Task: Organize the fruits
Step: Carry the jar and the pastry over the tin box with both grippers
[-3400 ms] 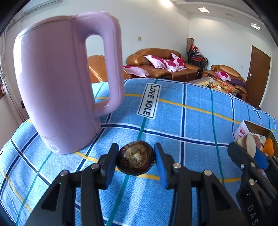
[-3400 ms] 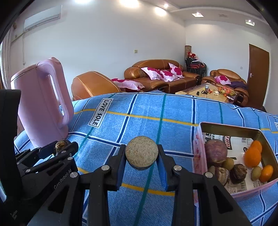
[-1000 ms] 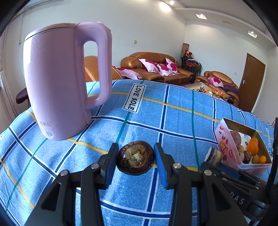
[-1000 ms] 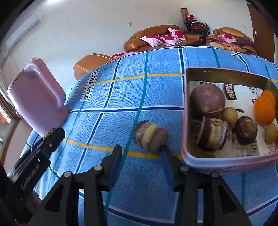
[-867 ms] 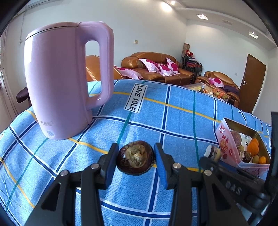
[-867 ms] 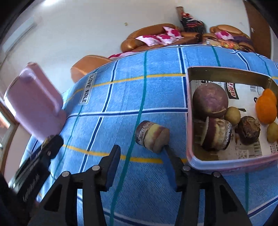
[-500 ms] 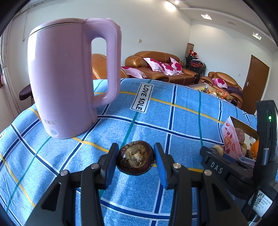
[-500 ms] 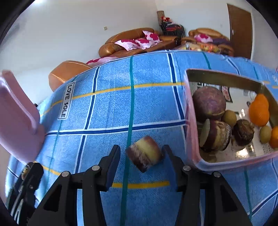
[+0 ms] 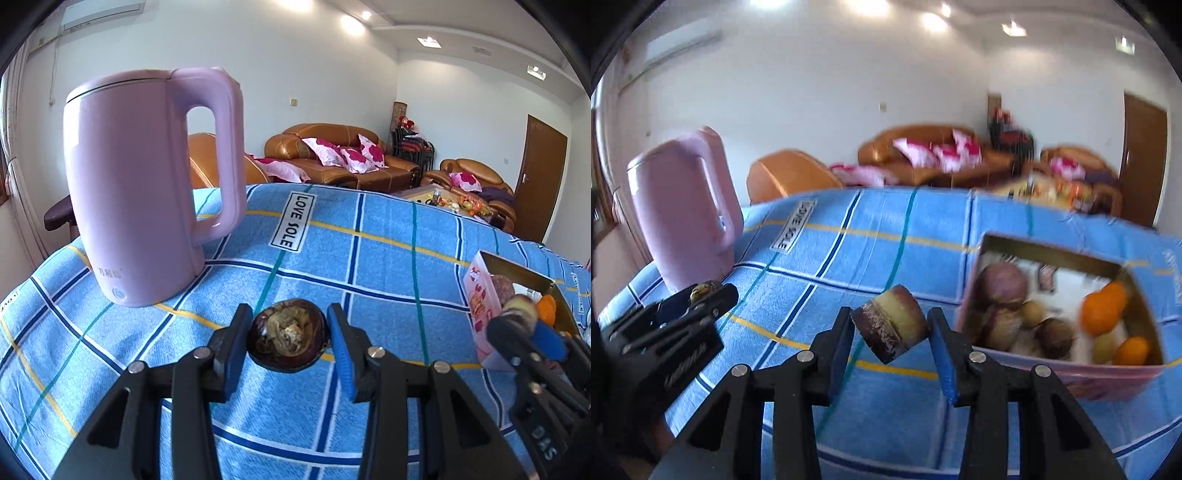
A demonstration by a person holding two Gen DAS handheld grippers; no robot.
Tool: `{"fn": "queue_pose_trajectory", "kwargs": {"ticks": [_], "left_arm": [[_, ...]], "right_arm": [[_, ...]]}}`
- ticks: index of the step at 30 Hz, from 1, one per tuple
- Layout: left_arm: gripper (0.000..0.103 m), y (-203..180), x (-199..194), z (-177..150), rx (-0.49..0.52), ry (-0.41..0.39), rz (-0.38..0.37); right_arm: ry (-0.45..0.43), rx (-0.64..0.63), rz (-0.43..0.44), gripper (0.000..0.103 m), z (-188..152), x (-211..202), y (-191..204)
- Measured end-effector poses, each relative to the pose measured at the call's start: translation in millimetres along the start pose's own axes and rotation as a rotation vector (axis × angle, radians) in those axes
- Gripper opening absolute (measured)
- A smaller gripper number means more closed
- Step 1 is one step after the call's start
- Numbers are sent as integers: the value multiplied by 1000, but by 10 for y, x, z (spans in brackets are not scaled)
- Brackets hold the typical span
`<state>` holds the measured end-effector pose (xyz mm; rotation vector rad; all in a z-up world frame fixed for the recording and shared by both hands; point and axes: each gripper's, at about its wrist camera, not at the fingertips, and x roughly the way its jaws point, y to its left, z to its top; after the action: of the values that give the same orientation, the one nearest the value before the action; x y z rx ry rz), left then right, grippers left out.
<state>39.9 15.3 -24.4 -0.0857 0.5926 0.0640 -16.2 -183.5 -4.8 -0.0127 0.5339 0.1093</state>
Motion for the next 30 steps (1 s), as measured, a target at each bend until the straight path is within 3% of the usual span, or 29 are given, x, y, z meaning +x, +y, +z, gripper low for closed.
{"fn": "queue_pose_trajectory", "kwargs": {"ticks": [10,30], "left_arm": [[43,-294,-161,-81,50,-27,2],[43,-904,-214,-153,156,-10,-71]], "right_arm": [[-111,-44,-31,43,-19,-277,-210],[-83,-18,-126,43,-70,-358,-710]]}}
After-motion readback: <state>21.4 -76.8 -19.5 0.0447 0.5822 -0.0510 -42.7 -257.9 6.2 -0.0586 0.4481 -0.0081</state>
